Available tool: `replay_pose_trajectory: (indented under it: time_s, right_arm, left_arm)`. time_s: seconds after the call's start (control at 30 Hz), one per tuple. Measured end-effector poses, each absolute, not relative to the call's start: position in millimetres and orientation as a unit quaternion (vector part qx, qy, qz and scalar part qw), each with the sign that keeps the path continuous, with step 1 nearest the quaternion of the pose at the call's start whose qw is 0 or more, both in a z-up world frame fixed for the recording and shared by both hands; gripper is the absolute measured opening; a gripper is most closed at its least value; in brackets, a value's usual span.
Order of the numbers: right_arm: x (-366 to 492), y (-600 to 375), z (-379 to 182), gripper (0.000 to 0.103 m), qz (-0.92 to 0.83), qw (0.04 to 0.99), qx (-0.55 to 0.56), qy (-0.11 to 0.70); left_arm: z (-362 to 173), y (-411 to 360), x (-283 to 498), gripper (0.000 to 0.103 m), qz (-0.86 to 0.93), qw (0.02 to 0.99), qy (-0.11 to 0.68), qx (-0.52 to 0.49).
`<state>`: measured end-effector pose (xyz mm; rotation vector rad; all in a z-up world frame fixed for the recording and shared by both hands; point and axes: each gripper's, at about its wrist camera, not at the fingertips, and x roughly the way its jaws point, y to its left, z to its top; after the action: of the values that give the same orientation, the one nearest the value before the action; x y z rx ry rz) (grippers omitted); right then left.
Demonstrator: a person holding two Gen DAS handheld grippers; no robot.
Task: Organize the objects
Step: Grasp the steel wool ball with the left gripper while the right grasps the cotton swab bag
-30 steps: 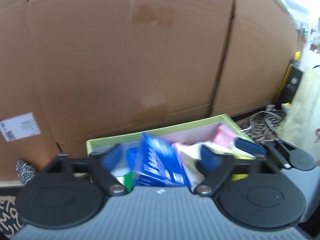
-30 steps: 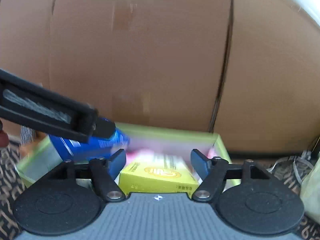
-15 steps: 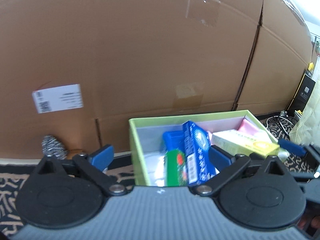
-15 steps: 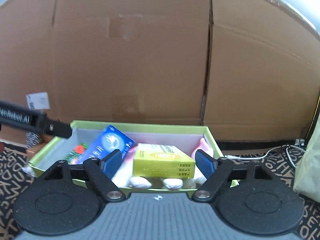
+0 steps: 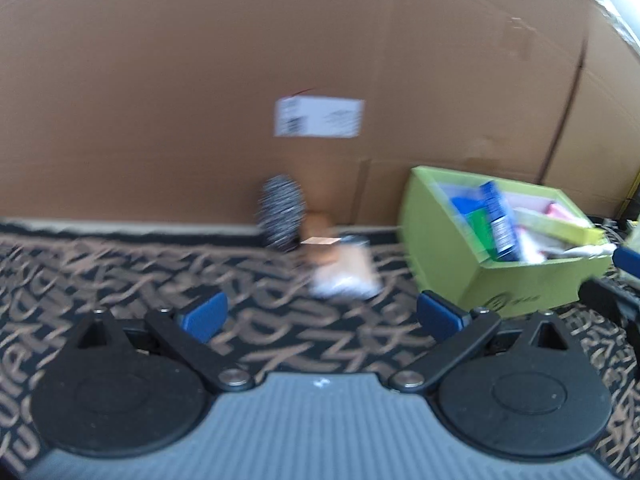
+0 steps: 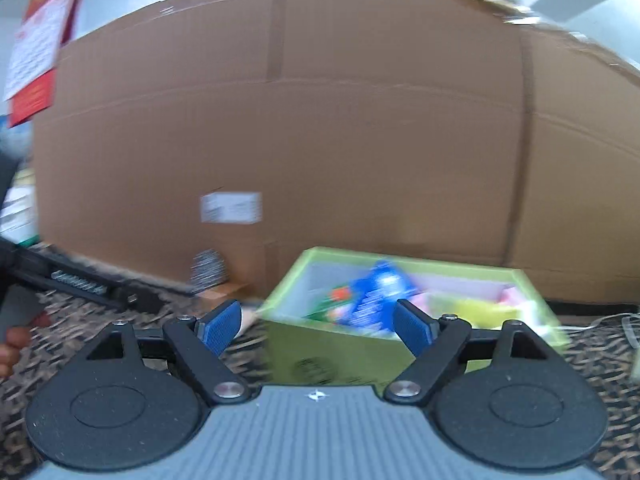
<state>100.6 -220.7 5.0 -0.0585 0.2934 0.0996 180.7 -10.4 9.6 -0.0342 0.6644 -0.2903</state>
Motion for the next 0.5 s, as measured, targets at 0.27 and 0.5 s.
replay_pose_trajectory:
  time_s: [0.27, 0.5]
  right_arm:
    - [119.4, -148.9, -34.8, 0.085, 0.120, 0.968, -0.051, 0.212]
    - [151.0, -115.2, -43.3, 0.082, 0.114, 0.964, -0.060, 0.232]
  left_arm:
    - [-7.3, 47.8, 170.3, 0.103, -0.105, 0.931, 0.345, -0.060]
    - [-11.2, 67.4, 180.5, 0.103, -0.096, 0.934, 0.338, -0.069]
